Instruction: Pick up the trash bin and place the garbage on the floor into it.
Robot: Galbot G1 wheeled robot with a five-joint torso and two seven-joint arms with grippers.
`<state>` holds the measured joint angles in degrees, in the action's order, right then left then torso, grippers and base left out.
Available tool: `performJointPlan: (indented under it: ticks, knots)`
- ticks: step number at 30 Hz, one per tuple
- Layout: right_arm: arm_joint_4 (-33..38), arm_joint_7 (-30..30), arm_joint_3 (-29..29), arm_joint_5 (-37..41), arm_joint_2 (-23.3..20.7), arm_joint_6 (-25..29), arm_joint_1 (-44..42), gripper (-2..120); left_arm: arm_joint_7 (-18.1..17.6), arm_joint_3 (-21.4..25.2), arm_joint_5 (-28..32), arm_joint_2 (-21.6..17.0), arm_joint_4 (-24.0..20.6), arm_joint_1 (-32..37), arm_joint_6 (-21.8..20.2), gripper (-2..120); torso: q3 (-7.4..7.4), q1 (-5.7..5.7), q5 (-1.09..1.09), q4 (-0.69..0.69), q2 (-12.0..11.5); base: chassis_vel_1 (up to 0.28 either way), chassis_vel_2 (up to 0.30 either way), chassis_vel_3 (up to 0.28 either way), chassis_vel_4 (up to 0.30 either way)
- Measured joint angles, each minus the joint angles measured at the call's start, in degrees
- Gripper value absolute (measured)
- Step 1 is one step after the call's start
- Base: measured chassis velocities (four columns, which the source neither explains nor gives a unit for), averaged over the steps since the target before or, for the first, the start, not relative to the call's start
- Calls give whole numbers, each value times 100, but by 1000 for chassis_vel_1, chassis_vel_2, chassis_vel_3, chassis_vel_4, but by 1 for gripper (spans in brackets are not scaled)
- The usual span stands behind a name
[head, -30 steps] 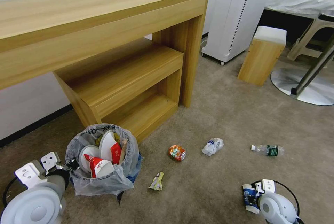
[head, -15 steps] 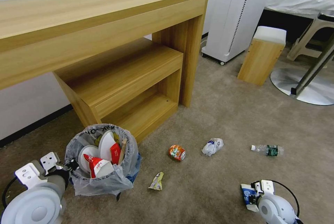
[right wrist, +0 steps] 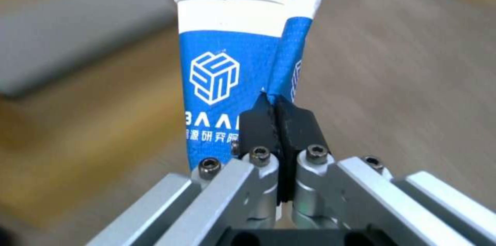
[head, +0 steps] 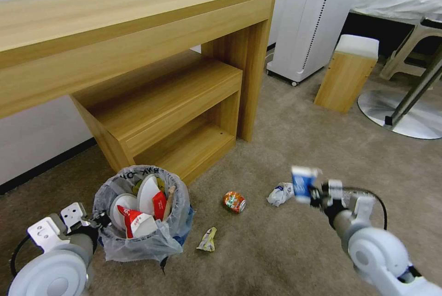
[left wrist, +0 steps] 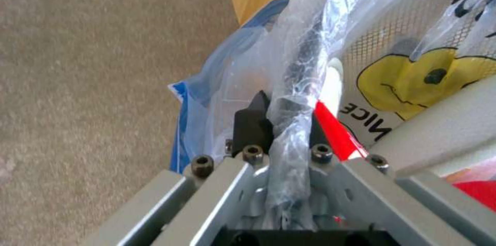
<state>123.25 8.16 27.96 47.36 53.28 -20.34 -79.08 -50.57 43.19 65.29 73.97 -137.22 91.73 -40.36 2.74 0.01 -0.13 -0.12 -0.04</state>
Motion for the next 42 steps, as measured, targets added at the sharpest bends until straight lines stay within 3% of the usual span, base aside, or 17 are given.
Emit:
performJointPlan:
  ticks: [3, 4, 7, 9, 11, 12, 14, 19, 28, 42]
  knots:
    - [-83, -1474, -225, -107, 59, 877, 353, 0, -21, -42, 14, 7, -25, 119, -3, 0, 0, 0, 0, 1, 0, 0, 0, 0, 0]
    - [-83, -1474, -225, -107, 59, 877, 353, 0, -21, -42, 14, 7, -25, 119, -3, 0, 0, 0, 0, 1, 0, 0, 0, 0, 0]
    - [-484, -2932, -558, -177, 182, 1759, 721, 0, -24, -49, 5, 7, -45, 175, -3, 0, 0, 0, 2, 1, 0, 0, 0, 0, 0]
    - [-564, -3117, -614, -173, 205, 1903, 772, 0, -24, -50, 3, 8, -51, 174, -3, 0, 0, 0, 1, 1, 0, 0, 0, 0, 0]
    - [-1024, -4244, -953, -34, 360, 2590, 1134, 0, -24, -55, 0, 19, -65, 166, -4, 0, 0, 0, 3, 0, 0, 0, 0, 0, 0]
    - [-1024, -4244, -953, -34, 360, 2590, 1134, 0, -24, -55, 0, 19, -65, 166, -4, 0, 0, 0, 3, 0, 0, 0, 0, 0, 0]
    - [-1273, -4796, -1196, 155, 494, 2940, 1393, 0, -23, -84, -17, 38, -65, 161, -6, 0, 0, 0, 1, 1, 0, 0, 0, 0, 0]
    - [-1666, -5231, -1615, 505, 737, 3129, 1884, 0, -23, -174, -84, 79, -38, 128, -13, 0, 0, 0, 0, 1, 0, 0, 0, 0, 0]
    - [-2333, -5741, -2297, 472, 1181, 3169, 2517, 0, -27, -217, -83, 101, 3, 43, -29, 0, 0, 0, 1, 0, 0, 0, 0, 0, 0]
    - [-3155, -5782, -2955, 195, 1871, 3265, 2906, 0, -27, -274, -77, 191, -88, 106, -36, 0, 0, 0, 1, 0, 0, 0, 0, 0, 0]
